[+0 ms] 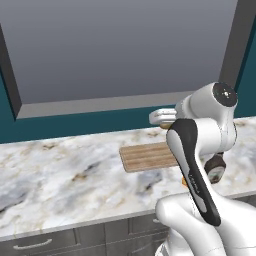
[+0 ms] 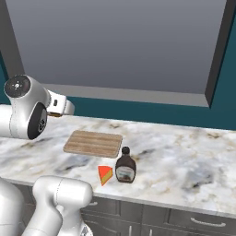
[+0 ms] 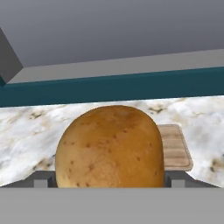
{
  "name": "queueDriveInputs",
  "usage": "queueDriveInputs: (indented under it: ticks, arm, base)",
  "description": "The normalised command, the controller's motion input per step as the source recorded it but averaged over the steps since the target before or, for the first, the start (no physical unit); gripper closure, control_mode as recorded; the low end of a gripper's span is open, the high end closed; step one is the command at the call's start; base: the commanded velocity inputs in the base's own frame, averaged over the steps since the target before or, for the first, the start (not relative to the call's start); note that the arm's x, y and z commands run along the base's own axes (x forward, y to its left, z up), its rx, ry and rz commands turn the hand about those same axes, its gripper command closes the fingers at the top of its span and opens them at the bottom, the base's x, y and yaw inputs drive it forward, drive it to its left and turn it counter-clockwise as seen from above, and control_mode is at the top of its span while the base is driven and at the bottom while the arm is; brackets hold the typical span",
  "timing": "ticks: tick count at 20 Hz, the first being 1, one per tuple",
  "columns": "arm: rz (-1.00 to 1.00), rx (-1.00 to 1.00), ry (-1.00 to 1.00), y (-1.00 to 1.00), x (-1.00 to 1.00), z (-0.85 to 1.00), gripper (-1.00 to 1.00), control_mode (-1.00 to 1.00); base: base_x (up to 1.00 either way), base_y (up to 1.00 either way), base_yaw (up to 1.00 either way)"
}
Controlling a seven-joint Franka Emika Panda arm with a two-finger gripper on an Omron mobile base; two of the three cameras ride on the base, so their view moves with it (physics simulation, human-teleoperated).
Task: Retrieve the reheated potato from the microwave, then place the potato, cheese, and condiment on the cutting board.
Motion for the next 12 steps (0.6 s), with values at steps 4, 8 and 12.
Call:
queueDriveInputs:
  ticks: [4, 8, 12]
  arm:
    - [0.00, 0.00, 0.00, 0.00, 0.00, 0.00, 1.00, -1.00]
    - [0.00, 0.00, 0.00, 0.00, 0.00, 0.00, 1.00, -1.00]
    - [0.00, 0.00, 0.00, 0.00, 0.00, 0.00, 1.00, -1.00]
  base:
    - [0.00, 0.00, 0.00]
    - [0.00, 0.00, 0.00]
    - [0.00, 0.00, 0.00]
